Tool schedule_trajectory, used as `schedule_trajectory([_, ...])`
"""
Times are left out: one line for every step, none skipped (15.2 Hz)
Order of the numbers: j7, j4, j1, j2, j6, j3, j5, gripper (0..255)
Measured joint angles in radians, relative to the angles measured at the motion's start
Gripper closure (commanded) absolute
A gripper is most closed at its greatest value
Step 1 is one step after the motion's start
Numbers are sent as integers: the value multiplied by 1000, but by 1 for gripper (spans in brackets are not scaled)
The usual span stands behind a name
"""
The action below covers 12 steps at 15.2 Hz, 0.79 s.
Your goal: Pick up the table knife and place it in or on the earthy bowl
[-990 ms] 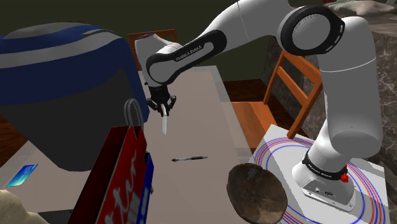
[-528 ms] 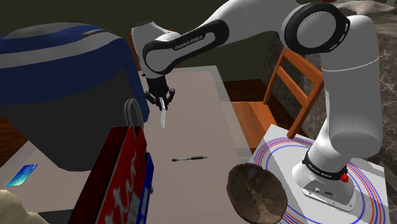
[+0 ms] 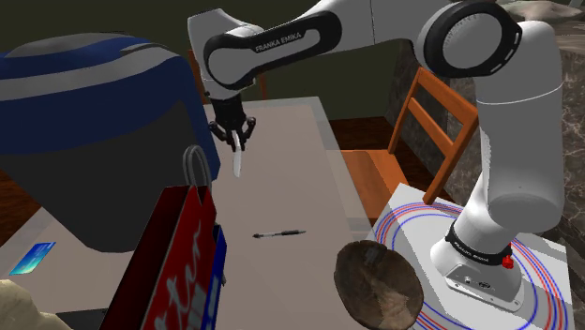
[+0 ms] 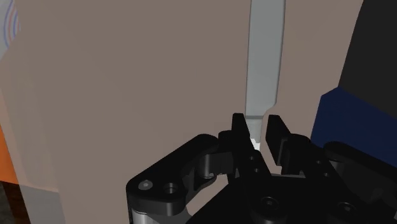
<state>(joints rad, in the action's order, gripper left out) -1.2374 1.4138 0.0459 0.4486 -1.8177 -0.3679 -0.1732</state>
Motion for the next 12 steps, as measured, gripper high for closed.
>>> schedule_trajectory([1,-7,0,-1,8,0,1,255])
schedule_trajectory([-3,17,-2,-19,2,-3,6,255])
schedule_trajectory([-7,66,-7,-53,-15,-8,15,255])
schedule_trajectory([-9,113,-12,-87,-29,-13,25,255])
schedule_trajectory([-13,166,-17,-127,-43,-19,38,255])
schedule_trajectory([-21,213,-17,-160,-59,-26,48,255])
schedule_trajectory([-22,263,-22,-198,-74,-31,61,255])
schedule_trajectory([-25,318,-25,-242,-88,-37,77,255])
schedule_trajectory([-27,378,-27,-292,-102,-43,96,255])
schedule_trajectory([-33,411,-24,-321,-107,-50,108,255])
schedule_trajectory([-37,450,-23,-353,-118,-54,121,255])
schedule_trajectory([-43,497,-19,-387,-134,-61,135,255])
